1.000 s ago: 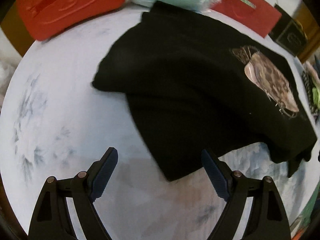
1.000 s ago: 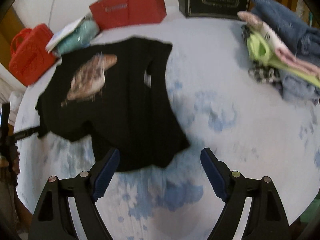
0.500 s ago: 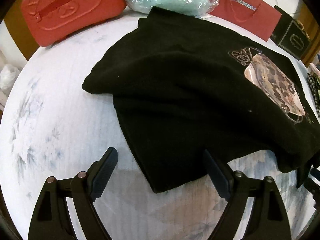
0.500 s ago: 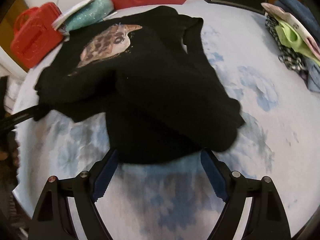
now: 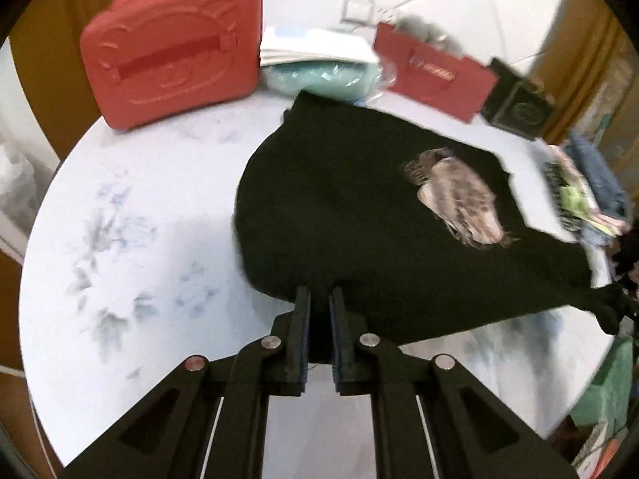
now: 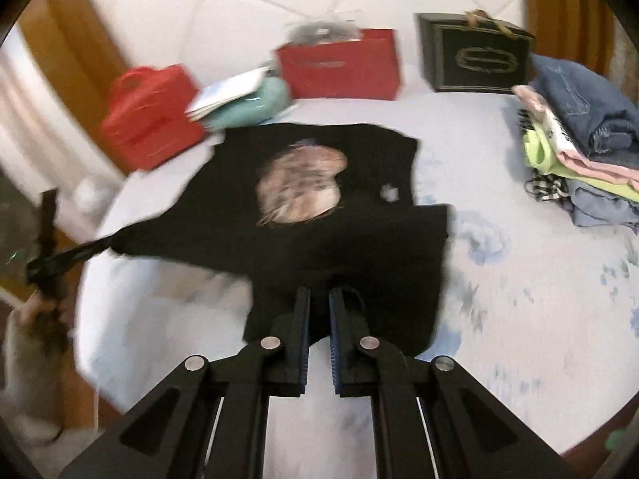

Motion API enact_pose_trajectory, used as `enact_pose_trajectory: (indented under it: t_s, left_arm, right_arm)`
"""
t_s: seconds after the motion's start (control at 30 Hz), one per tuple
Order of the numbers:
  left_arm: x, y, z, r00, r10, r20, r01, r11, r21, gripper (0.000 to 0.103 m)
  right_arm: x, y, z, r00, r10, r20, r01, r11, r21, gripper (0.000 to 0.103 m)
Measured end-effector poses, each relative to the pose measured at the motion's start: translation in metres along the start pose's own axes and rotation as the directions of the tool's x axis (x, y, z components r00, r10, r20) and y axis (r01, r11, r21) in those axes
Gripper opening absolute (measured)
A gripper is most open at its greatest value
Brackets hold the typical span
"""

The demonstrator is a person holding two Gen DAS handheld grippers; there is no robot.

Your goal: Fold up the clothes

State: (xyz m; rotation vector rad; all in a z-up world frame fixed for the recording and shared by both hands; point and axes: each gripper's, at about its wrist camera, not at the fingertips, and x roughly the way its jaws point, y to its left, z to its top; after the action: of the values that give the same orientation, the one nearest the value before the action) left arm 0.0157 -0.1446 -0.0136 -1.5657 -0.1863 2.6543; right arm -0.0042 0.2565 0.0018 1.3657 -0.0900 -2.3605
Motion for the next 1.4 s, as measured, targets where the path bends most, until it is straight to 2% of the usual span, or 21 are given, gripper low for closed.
enact_pose_trajectory:
  t_s: [0.1, 0.17, 0.2, 0.23, 0.27, 0.4, 0.53, 0.7, 0.83, 1.07, 1.1, 1.13, 1.2, 1.33, 1.4]
  left_arm:
    - [-0.016, 0.001, -0.018, 0.999, 0.020, -0.029, -0.018, 0.998, 0.054, 0.007]
    - [-0.006, -0.002, -0.028, 0.997, 0.045, -0.066, -0.040, 0.996, 0.078, 0.011]
    - [0.007, -0.004, -0.030, 0.995, 0.057, -0.084, -0.050, 0.995, 0.083, 0.016]
    - [0.014, -0.003, -0.034, 0.992, 0.071, -0.105, -0.062, 0.995, 0.084, 0.034]
    - [0.019, 0.001, -0.036, 0.989, 0.087, -0.119, -0.078, 0.994, 0.076, 0.050]
    - [0.027, 0.015, -0.026, 0.990, 0.081, -0.116, -0.080, 0.997, 0.013, 0.053]
    - [0.040, 0.018, 0.009, 0.994, 0.085, -0.074, -0.085, 0.996, -0.005, 0.057]
    - [0.076, 0.028, 0.078, 0.996, 0.068, -0.055, -0.070, 0.997, -0.023, 0.062]
    - [0.119, 0.036, 0.132, 0.995, 0.055, -0.084, -0.058, 0.998, -0.039, 0.068]
    - [0.202, 0.048, 0.208, 0.986, 0.057, -0.157, -0.069, 0.995, -0.075, 0.068]
    - [0.213, 0.048, 0.215, 0.985, 0.059, -0.165, -0.071, 0.995, -0.071, 0.068]
    - [0.223, 0.048, 0.222, 0.983, 0.062, -0.171, -0.074, 0.995, -0.065, 0.068]
    - [0.243, 0.047, 0.231, 0.979, 0.073, -0.190, -0.084, 0.995, -0.054, 0.068]
    - [0.276, 0.040, 0.237, 0.970, 0.060, -0.235, -0.071, 0.997, -0.038, 0.068]
    - [0.286, 0.033, 0.235, 0.969, 0.067, -0.236, -0.071, 0.997, -0.006, 0.072]
  right_arm:
    - [-0.018, 0.023, -0.023, 0.996, 0.023, -0.087, -0.028, 0.998, -0.057, 0.008]
    - [-0.020, 0.032, -0.039, 0.987, 0.031, -0.156, -0.043, 0.996, -0.073, 0.018]
    - [-0.020, 0.032, -0.043, 0.985, 0.020, -0.169, -0.032, 0.997, -0.069, 0.024]
    - [-0.020, 0.030, -0.046, 0.984, 0.002, -0.176, -0.013, 0.998, -0.063, 0.038]
    - [-0.021, 0.025, -0.047, 0.985, -0.017, -0.173, 0.008, 0.998, -0.054, 0.044]
    - [-0.018, 0.000, -0.036, 0.989, -0.070, -0.130, 0.071, 0.998, 0.002, 0.044]
    - [0.005, -0.025, 0.001, 0.989, -0.105, -0.101, 0.107, 0.994, 0.019, 0.044]
    - [0.042, -0.053, 0.068, 0.988, -0.133, -0.076, 0.134, 0.991, 0.018, 0.044]
    - [0.088, -0.074, 0.130, 0.988, -0.122, -0.099, 0.126, 0.991, 0.036, 0.048]
    - [0.185, -0.100, 0.221, 0.975, -0.142, -0.173, 0.147, 0.989, 0.019, 0.050]
    - [0.200, -0.102, 0.229, 0.972, -0.140, -0.190, 0.145, 0.989, 0.014, 0.052]
    - [0.216, -0.103, 0.236, 0.968, -0.140, -0.208, 0.145, 0.989, 0.009, 0.058]
    - [0.248, -0.104, 0.249, 0.960, -0.141, -0.242, 0.145, 0.989, -0.003, 0.061]
    - [0.299, -0.102, 0.258, 0.938, -0.168, -0.303, 0.160, 0.986, -0.052, 0.074]
    - [0.322, -0.100, 0.258, 0.925, -0.185, -0.331, 0.168, 0.983, -0.081, 0.075]
